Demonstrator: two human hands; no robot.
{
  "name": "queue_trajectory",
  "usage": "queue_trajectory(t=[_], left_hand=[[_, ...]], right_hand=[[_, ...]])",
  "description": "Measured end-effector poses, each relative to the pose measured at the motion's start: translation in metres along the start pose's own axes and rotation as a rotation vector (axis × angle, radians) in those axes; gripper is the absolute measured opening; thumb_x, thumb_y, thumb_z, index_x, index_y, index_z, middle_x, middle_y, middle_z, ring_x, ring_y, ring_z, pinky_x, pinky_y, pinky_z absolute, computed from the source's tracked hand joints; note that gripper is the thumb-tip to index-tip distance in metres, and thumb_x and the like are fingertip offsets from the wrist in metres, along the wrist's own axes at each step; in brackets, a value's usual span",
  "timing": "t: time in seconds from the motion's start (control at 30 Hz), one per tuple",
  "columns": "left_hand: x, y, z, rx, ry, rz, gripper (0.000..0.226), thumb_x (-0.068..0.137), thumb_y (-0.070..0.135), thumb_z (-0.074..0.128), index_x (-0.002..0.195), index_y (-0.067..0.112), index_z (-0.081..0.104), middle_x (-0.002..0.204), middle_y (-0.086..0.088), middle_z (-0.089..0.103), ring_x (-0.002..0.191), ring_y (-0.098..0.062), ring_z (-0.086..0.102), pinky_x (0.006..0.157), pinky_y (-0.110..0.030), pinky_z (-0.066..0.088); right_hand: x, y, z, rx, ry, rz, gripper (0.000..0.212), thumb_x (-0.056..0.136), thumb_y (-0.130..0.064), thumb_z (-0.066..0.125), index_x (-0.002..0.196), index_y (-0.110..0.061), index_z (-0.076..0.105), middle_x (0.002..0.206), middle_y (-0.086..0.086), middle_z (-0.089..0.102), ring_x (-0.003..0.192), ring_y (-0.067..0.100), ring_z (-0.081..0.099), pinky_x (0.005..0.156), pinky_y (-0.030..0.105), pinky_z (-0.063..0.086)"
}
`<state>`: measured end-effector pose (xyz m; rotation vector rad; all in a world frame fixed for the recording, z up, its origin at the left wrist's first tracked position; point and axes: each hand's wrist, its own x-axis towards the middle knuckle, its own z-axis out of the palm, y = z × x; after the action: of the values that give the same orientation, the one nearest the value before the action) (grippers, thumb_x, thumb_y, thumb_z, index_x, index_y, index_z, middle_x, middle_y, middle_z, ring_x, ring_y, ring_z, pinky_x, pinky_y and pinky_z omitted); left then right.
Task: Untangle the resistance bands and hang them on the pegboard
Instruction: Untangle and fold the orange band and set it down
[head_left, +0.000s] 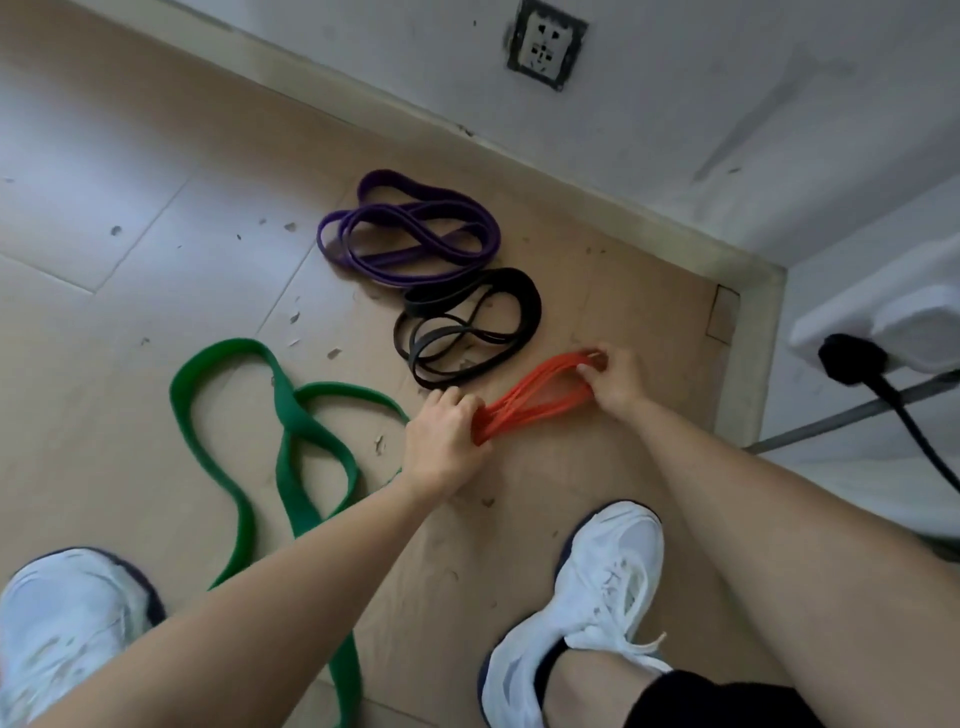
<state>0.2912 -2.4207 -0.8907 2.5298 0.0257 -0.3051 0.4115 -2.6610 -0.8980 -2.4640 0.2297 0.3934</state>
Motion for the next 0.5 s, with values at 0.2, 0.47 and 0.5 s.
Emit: queue_trajectory(t=[0.2, 0.47, 0.5], left_hand=[[0.002, -0.014, 0.008, 0.101, 0.012, 0.018, 0.074, 0.071, 0.065, 0.073, 0.131, 0.025, 0.058, 0.112, 0.001, 0.060, 0.104, -0.026, 0.056, 0.085, -0.039, 0.051], [-0.024, -0.025, -0.007, 0.030, -0.005, 0.165, 0.085, 0.075, 0.056, 0.074, 0.149, 0.023, 0.046, 0.142, 0.002, 0.055, 0.128, -0.021, 0.051, 0.103, -0.036, 0.047], [-0.028, -0.028, -0.015, 0.010, 0.024, 0.210, 0.076, 0.079, 0.053, 0.073, 0.145, 0.022, 0.051, 0.139, 0.002, 0.058, 0.123, -0.021, 0.054, 0.100, -0.037, 0.048]], right_hand=[[0.004, -0.005, 0.002, -0.059, 0.050, -0.016, 0.027, 0.091, -0.005, 0.069, 0.117, -0.007, 0.072, 0.112, 0.012, 0.074, 0.101, 0.028, 0.068, 0.087, 0.025, 0.046], [-0.001, -0.011, 0.002, -0.163, 0.009, 0.014, 0.045, 0.084, -0.010, 0.076, 0.128, -0.011, 0.069, 0.129, 0.018, 0.062, 0.122, 0.033, 0.058, 0.110, 0.033, 0.041], [-0.005, -0.015, 0.000, -0.161, 0.025, 0.009, 0.045, 0.084, -0.011, 0.076, 0.128, -0.011, 0.068, 0.129, 0.018, 0.060, 0.123, 0.033, 0.056, 0.110, 0.032, 0.040]])
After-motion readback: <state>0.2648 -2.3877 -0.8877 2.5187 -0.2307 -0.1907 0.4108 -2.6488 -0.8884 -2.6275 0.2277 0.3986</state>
